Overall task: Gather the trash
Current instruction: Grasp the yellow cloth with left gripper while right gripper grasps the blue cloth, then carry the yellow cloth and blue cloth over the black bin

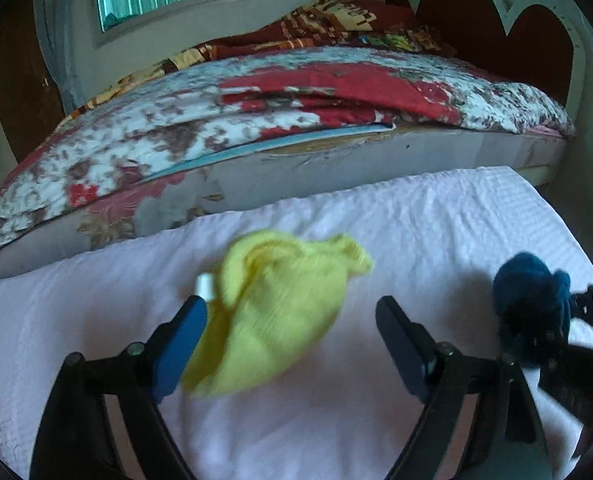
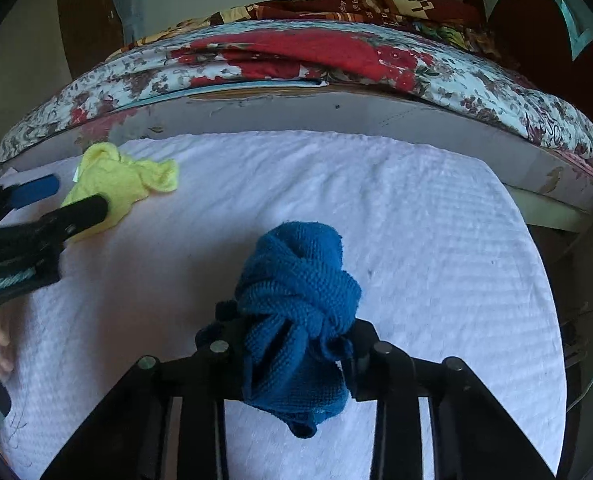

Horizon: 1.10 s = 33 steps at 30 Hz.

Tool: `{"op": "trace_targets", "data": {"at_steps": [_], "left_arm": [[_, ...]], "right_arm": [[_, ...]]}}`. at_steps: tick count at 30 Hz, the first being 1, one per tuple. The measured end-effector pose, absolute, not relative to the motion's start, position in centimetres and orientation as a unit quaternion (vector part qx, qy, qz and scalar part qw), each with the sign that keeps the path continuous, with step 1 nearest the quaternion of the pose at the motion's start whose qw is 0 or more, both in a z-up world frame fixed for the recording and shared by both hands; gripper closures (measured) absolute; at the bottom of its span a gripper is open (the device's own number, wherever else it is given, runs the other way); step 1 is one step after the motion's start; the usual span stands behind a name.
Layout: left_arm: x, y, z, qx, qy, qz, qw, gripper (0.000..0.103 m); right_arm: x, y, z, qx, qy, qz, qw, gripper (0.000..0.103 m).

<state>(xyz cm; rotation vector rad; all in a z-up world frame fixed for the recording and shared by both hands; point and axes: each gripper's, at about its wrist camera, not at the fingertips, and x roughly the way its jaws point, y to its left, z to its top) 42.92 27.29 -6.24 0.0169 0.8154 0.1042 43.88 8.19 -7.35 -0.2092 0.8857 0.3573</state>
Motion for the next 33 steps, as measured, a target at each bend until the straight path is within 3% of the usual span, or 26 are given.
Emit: {"op": "trace_targets", "data": {"at_steps": [4,7,9,33], "left_arm": [[45.5,26.9,-7.9,0.011,0.433,0.067,0.899,0.031],[45.2,26.9,-8.1,0.031,0.431,0.084,0.898,0.069],[43.8,27.0,-7.4,0.024,0.422,0.072,0.904,0.077],[21.8,19.1,0.3,0.026,0.325,-0.010,0.945,0.078]], "right_arm": [[43.8,8.1,-7.2,-0.096,0.429,0.170,0.882,0.071],[43.2,7.7,-6.8,-0.090,0.426,0.175,0.883,0.075],[42.3,7.4,-6.1,-0.096,0.412,0.175,0.889,0.076],[22.2,-1.8,2.7,-0.088,0.320,0.204,0.921,0.078]]}}
